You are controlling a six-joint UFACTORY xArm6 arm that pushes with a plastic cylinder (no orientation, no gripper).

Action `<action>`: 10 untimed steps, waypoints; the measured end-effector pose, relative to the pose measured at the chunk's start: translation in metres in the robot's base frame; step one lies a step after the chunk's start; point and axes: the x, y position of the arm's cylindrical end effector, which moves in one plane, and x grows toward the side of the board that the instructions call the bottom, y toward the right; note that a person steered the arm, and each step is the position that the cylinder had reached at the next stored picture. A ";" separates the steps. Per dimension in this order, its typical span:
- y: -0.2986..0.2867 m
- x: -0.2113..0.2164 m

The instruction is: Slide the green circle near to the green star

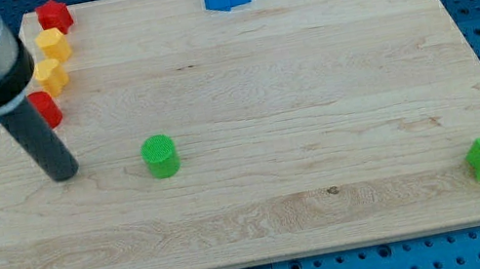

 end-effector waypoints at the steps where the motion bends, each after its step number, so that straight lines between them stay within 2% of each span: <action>1: 0.003 0.000; 2: 0.050 0.000; 4: 0.139 0.040; 6: 0.218 0.044; 8: 0.269 0.072; 10: 0.296 0.098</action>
